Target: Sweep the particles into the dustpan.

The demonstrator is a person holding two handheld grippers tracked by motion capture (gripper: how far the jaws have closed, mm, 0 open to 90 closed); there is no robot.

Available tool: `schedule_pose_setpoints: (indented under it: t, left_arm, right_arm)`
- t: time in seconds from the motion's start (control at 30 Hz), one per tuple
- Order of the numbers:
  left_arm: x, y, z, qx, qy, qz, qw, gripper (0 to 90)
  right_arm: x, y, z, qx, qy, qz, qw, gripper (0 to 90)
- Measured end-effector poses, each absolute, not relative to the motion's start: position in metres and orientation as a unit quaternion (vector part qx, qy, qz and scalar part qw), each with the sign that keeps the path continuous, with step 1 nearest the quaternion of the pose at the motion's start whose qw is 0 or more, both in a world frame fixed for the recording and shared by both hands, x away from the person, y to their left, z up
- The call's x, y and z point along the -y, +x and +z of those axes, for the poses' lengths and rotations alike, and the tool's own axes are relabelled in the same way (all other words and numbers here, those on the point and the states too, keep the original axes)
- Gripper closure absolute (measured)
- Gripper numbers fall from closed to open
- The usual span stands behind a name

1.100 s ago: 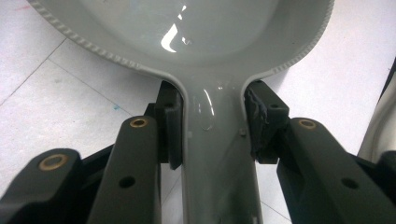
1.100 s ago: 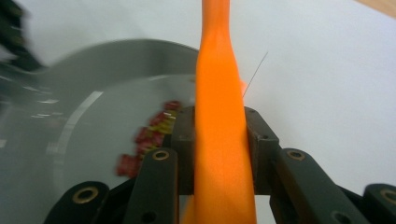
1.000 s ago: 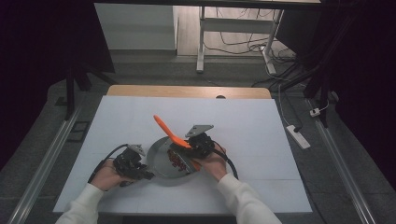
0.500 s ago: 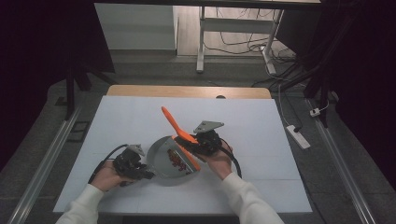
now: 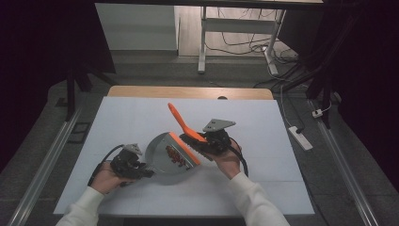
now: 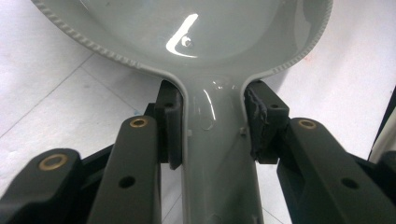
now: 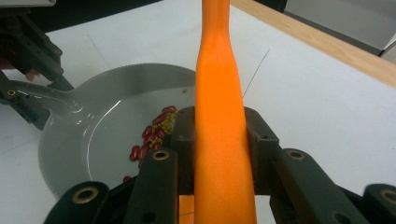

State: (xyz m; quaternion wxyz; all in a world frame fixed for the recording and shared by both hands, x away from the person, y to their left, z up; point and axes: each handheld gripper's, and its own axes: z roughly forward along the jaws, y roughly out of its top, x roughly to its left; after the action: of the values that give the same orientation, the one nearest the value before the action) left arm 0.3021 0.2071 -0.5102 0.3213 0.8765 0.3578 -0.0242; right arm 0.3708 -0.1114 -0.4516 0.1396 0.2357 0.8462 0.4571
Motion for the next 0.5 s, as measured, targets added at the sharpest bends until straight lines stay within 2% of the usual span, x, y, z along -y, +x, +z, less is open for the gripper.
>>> schedule_pose_setpoints:
  t: [0.5]
  left_arm:
    - [-0.212,0.29,-0.506,-0.393,0.851,-0.007,0.348,62.0]
  right_arm:
    - [0.132,0.368,-0.44,-0.84,0.24,0.463,0.148,70.2]
